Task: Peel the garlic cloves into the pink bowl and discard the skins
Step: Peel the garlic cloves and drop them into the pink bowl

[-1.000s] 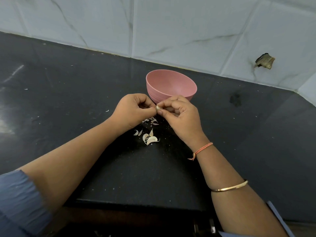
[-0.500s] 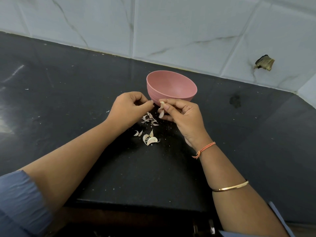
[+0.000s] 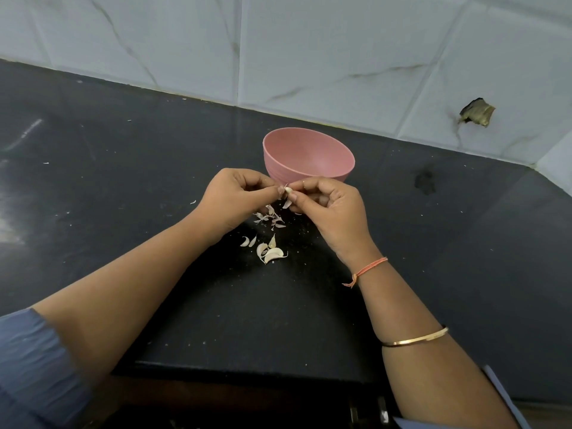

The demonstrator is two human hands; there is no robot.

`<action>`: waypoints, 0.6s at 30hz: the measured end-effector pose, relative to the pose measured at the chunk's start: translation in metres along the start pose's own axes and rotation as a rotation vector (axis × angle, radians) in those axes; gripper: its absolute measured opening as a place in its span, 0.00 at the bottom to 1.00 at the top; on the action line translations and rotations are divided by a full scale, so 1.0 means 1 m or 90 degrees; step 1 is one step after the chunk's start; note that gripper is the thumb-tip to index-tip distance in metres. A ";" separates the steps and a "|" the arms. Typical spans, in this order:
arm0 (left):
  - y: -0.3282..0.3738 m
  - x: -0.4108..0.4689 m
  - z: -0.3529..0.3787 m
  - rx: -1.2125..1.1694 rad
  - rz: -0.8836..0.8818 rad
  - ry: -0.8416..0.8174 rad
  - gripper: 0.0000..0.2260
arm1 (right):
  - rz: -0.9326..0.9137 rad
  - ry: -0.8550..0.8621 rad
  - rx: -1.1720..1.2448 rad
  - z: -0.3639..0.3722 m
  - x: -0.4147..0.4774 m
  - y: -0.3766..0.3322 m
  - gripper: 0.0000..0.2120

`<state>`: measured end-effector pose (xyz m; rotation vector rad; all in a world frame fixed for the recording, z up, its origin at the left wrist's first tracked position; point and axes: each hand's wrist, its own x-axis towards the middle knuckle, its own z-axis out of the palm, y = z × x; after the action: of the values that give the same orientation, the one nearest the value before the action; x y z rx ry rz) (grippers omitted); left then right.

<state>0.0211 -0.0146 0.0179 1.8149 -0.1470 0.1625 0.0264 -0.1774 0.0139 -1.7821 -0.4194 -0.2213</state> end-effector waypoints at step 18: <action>-0.001 -0.001 0.001 0.033 0.025 0.017 0.02 | -0.051 -0.006 -0.060 0.000 0.000 0.002 0.08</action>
<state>0.0206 -0.0151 0.0168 1.8611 -0.1607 0.2203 0.0269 -0.1777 0.0117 -1.8608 -0.4945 -0.2920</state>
